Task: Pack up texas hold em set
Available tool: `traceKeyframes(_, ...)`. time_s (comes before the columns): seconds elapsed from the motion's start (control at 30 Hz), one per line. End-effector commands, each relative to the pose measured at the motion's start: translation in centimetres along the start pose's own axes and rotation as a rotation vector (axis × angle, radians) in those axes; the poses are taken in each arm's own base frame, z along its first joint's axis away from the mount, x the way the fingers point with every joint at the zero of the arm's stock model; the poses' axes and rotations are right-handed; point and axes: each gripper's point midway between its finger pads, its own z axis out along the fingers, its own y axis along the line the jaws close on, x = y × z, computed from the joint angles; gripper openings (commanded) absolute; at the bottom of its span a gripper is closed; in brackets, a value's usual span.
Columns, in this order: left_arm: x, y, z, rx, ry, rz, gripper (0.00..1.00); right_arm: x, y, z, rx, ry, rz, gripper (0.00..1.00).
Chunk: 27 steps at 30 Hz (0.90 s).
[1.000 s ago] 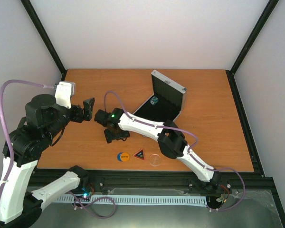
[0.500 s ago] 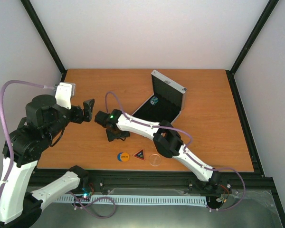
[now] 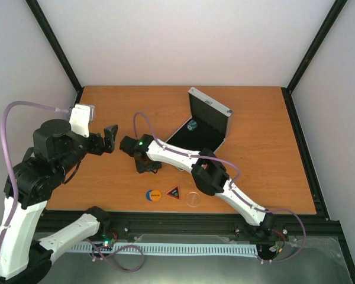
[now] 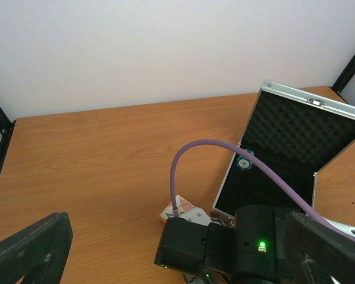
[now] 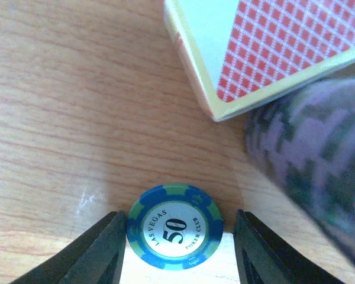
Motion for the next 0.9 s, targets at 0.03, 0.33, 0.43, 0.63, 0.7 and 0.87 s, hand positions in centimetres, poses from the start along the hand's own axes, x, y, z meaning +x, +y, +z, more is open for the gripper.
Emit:
traceKeyframes(0.03, 0.2, 0.1, -0.1, 0.000, 0.005, 0.020, 1.00, 0.8, -1.3, 1.8, 0.045, 0.041, 0.002, 0.46)
traceKeyframes(0.33, 0.4, 0.2, 0.0, -0.006, 0.009, 0.025, 1.00, 2.6, -2.9, 1.7, 0.073, 0.088, -0.017, 0.36)
traceKeyframes(0.43, 0.4, 0.3, 0.0, -0.010, 0.010, 0.027, 1.00, 3.2, -3.5, 1.2, 0.080, 0.096, -0.022, 0.33)
traceKeyframes(0.63, 0.4, 0.4, 0.1, -0.018, 0.012, 0.029, 1.00, 3.7, -4.4, -0.6, 0.080, 0.096, -0.038, 0.29)
traceKeyframes(0.7, 0.5, 0.5, 0.1, -0.023, 0.012, 0.031, 1.00, 3.6, -4.6, -1.6, 0.074, 0.089, -0.041, 0.29)
traceKeyframes(0.87, 0.7, 0.5, 0.3, -0.029, 0.019, 0.032, 1.00, 3.9, -5.0, -3.1, 0.053, 0.078, -0.053, 0.41)
